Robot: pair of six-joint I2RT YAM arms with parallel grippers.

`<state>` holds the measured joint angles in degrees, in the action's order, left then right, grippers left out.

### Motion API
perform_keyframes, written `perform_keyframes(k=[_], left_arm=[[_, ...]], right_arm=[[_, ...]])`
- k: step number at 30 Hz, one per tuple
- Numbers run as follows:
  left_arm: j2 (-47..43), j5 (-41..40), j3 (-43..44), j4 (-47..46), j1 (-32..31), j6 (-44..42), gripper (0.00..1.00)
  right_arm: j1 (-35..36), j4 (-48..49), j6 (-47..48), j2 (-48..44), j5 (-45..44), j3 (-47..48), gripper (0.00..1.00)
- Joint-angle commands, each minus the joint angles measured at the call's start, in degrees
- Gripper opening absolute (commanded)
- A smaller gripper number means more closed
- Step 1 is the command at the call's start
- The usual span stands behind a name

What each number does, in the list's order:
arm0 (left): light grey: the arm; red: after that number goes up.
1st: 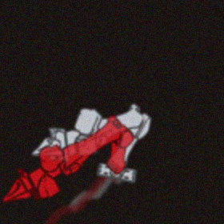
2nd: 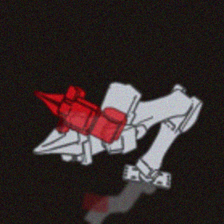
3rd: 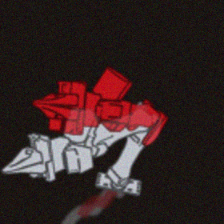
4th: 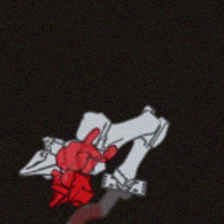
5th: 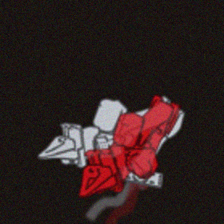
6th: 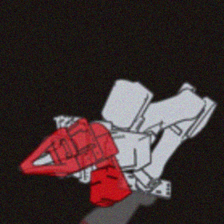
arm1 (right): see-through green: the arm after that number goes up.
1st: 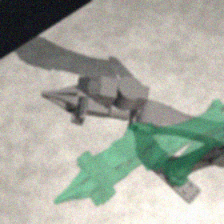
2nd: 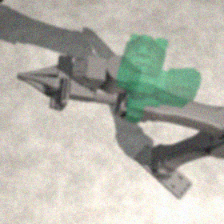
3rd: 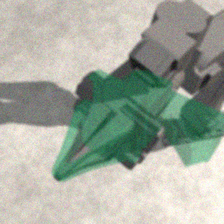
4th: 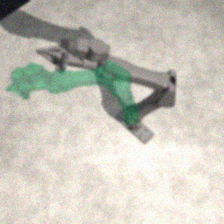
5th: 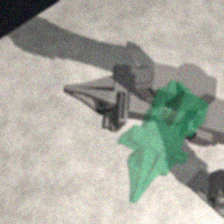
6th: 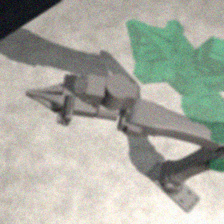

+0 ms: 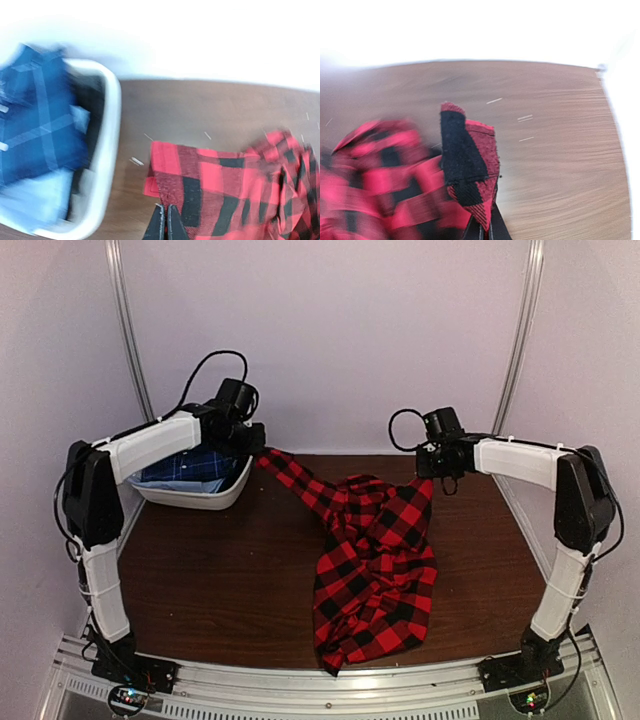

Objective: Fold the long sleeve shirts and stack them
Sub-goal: Pick up the sleeve from the center of the board, then place the sleeve at the center of the board.

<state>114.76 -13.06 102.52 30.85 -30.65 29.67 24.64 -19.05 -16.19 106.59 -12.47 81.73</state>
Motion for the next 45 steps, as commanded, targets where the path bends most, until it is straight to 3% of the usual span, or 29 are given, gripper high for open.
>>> perform_keyframes(k=[1, 10, 25, 35, 39, 45], left_arm=[[-4.49, -2.86, 5.17, 2.66, 5.67, -4.65, 0.00], [-1.61, -2.36, 19.67, 7.32, 12.33, -8.42, 0.00], [2.12, 1.09, 32.57, 9.14, 19.64, -10.33, 0.00], [3.00, 3.89, 35.40, 9.03, 20.46, -10.53, 0.00], [4.06, 9.76, 33.73, 8.75, 19.53, -10.11, 0.00], [4.03, 10.19, 23.88, 6.33, 11.81, -11.98, 0.00]], right_arm=[[-8.24, -2.82, 2.70, -4.75, -5.55, 1.78, 0.02], [-19.77, -6.87, 4.81, -6.83, -8.05, 12.22, 0.02], [-28.99, -12.71, 5.26, -3.70, -8.60, 27.05, 0.02], [-31.74, -16.20, 5.31, -1.30, -6.62, 32.50, 0.05], [-30.80, -16.14, 4.76, -1.38, -3.77, 29.74, 0.08], [-25.99, -13.01, 5.08, -1.97, -4.59, 19.16, 0.12]])
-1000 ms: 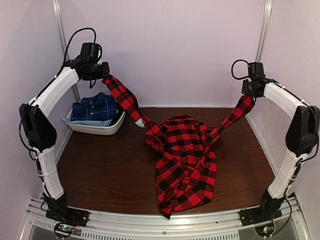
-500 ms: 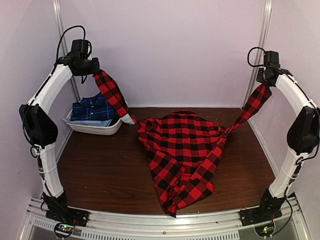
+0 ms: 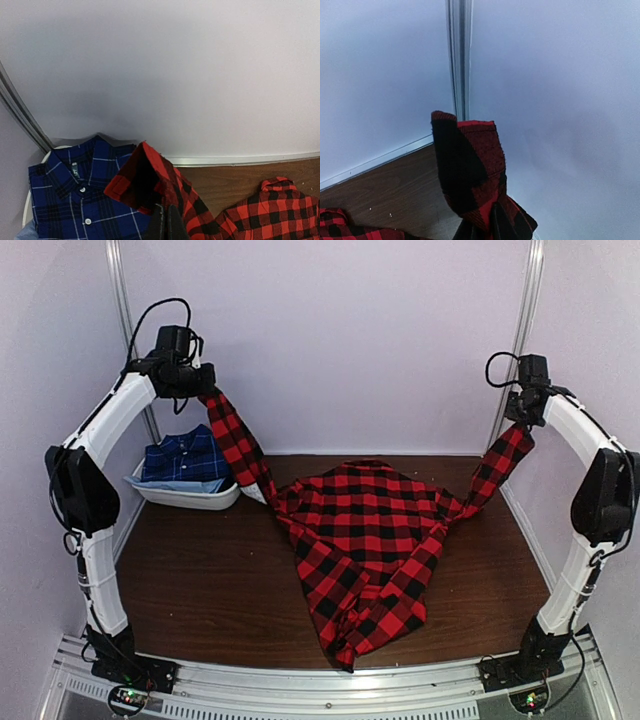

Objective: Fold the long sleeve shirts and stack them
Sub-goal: Place the sleeve at the center of the board, then move the crumpled shirt to the center of the board.

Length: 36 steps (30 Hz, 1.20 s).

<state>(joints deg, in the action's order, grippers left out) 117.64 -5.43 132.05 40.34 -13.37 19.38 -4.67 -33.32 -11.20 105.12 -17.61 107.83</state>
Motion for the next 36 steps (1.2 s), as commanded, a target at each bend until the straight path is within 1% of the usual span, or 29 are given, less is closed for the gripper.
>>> perform_keyframes(k=[1, 4, 6, 7, 8, 9, 11, 14, 16, 20, 23, 25, 28, 34, 36], left_arm=[[1.12, 2.24, -7.76, -3.81, -7.42, -1.72, 0.00], [1.21, 2.57, -14.38, -6.73, -10.81, -0.99, 0.00], [1.47, 2.87, -18.32, -8.03, -12.35, -0.33, 0.00], [1.79, 2.88, -19.99, -8.15, -12.87, 0.13, 0.00], [2.20, 2.95, -20.89, -8.08, -13.33, 0.21, 0.00], [2.50, 2.88, -21.59, -7.95, -13.78, 0.34, 0.03], [2.67, 2.04, -22.66, -7.54, -14.70, 0.39, 0.15], [2.19, -0.14, -22.72, -5.93, -16.55, 0.97, 0.40], [1.12, -1.57, -23.49, -5.62, -18.95, 1.66, 0.46], [0.66, -1.88, -25.21, -6.30, -23.99, 4.28, 0.47], [1.51, 2.04, -28.02, -9.98, -26.08, 7.16, 0.48], [3.24, 4.93, -28.29, -10.91, -26.50, 8.87, 0.47], [5.39, 8.27, -29.55, -13.36, -26.71, 10.21, 0.47], [9.74, 7.80, -30.14, -13.18, -26.18, 10.11, 0.47], [10.34, 7.90, -31.35, -13.08, -25.45, 10.14, 0.46]], right_arm=[[4.08, 2.47, -0.08, -0.70, 0.60, -9.49, 0.12], [4.66, 5.20, -0.80, -1.22, 1.42, -17.08, 0.17], [6.87, 5.67, -1.36, -1.52, 1.85, -21.09, 0.22], [7.67, 5.75, -1.76, -1.87, 2.06, -22.69, 0.28], [8.34, 6.14, -1.76, -2.56, 2.14, -24.68, 0.37], [9.23, 6.74, -1.74, -3.26, 2.15, -26.60, 0.45], [11.42, 7.61, -1.80, -5.14, 2.31, -29.77, 0.57], [14.97, 8.35, -2.40, -7.84, 2.96, -33.60, 0.65], [17.91, 8.96, -3.17, -9.20, 4.72, -35.41, 0.66], [24.17, 11.90, -5.22, -10.18, 9.43, -38.67, 0.66], [27.46, 13.54, -7.12, -8.46, 12.71, -39.59, 0.65], [29.09, 14.86, -8.25, -7.10, 14.76, -40.18, 0.63], [29.68, 16.12, -9.29, -5.23, 16.79, -41.59, 0.63], [29.17, 18.67, -9.84, -2.64, 17.45, -45.29, 0.63], [28.18, 19.80, -10.04, -2.19, 19.51, -46.56, 0.63]])
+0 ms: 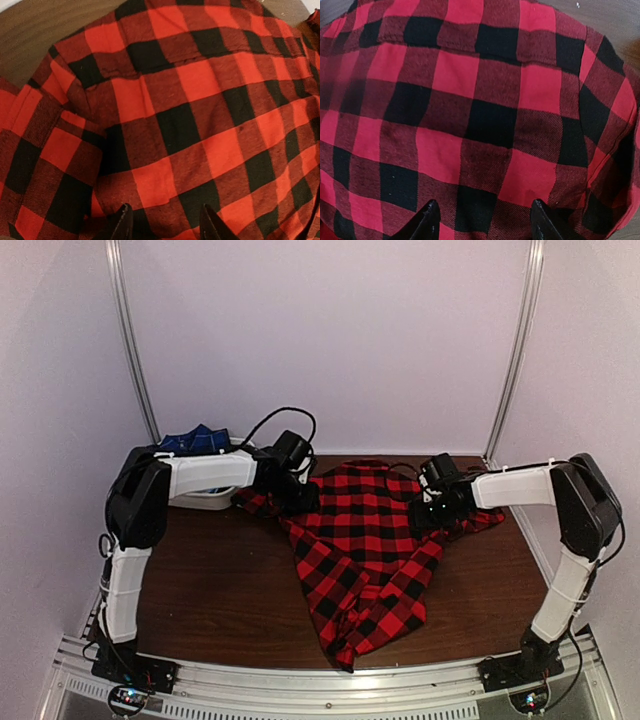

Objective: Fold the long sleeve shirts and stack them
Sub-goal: Move the crumpled shirt to the center of the board.

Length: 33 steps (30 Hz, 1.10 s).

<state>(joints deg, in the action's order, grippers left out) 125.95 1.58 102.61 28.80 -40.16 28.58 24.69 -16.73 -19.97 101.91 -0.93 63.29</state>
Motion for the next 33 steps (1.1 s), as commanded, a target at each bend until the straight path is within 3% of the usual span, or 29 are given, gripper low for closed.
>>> perform_keyframes(k=[1, 7, 12, 25, 33], left_arm=[[2.17, 0.95, -2.72, -1.61, 1.77, 0.91, 0.46], [2.55, -0.05, -6.71, -1.68, 4.54, 0.41, 0.45], [4.98, 0.01, -4.91, -1.46, 7.98, -0.86, 0.45], [18.87, 1.95, 23.34, 9.11, 13.18, -5.54, 0.48], [12.07, 2.13, 24.68, 9.38, 10.56, -6.87, 0.59]], right_arm=[[-1.75, 3.55, -1.34, 1.17, 3.33, -2.62, 0.63], [-6.05, 4.63, -0.71, 2.56, 3.85, -4.74, 0.63], [-9.34, 5.20, -0.22, 6.11, 4.76, -3.01, 0.63], [-16.57, -3.01, 2.44, 18.40, 4.63, 17.35, 0.64], [-13.83, -5.13, 4.17, 12.14, 0.54, 17.34, 0.66]])
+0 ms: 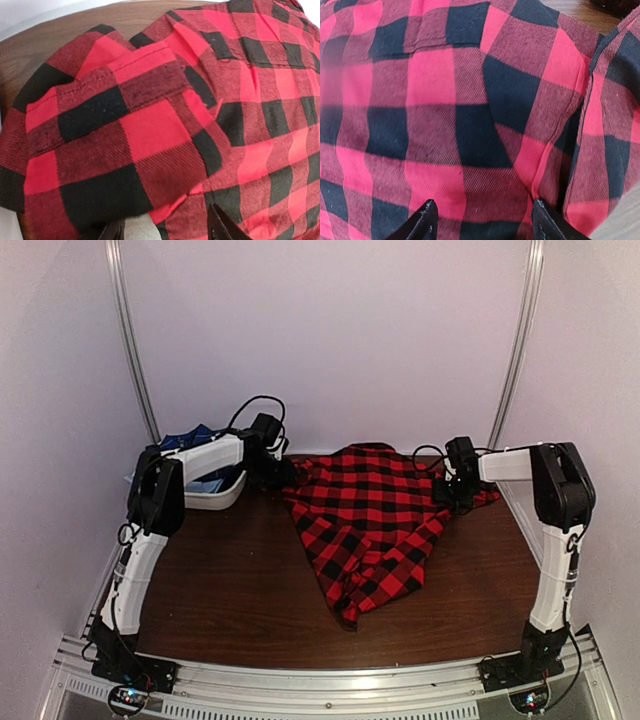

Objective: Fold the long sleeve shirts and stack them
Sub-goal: Move the crumpled shirt to the center of the board, then flatten out the crumpled shirt at the center of the board.

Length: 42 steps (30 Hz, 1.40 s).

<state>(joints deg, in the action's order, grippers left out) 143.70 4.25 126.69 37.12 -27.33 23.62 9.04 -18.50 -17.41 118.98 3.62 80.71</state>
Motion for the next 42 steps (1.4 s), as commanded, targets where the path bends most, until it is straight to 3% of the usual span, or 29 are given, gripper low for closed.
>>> perform_keyframes(k=[1, 11, 16, 26, 34, 39, 42], left_arm=[[-7.06, -1.16, -0.32, 0.99, -3.27, -2.09, 0.59], [-18.74, -7.29, -16.96, -2.51, -16.47, 1.14, 0.60], [-19.11, -10.74, -19.72, -2.72, -24.87, 2.72, 0.60], [-9.57, -17.89, -11.23, 0.46, -34.00, 5.82, 0.60], [-0.73, -28.02, -0.45, 7.52, -34.19, 7.32, 0.61], [0.57, -30.62, -0.13, 9.32, -33.81, 7.77, 0.61], [0.39, -32.11, -0.58, 10.06, -33.47, 7.85, 0.55]], right_arm=[[2.34, -3.38, 1.73, -5.92, -4.70, -0.66, 0.66], [11.99, -2.13, 0.71, -18.48, -7.55, -11.49, 0.67], [15.45, -1.03, -1.71, -24.69, -8.20, -18.54, 0.67], [17.33, 0.70, -4.30, -35.58, -9.32, -28.00, 0.67], [17.71, 0.05, -4.12, -39.70, -8.39, -30.07, 0.67], [18.61, -0.12, -4.46, -40.03, -8.55, -30.65, 0.67], [19.13, 0.10, -4.80, -39.88, -8.53, -30.99, 0.67]])
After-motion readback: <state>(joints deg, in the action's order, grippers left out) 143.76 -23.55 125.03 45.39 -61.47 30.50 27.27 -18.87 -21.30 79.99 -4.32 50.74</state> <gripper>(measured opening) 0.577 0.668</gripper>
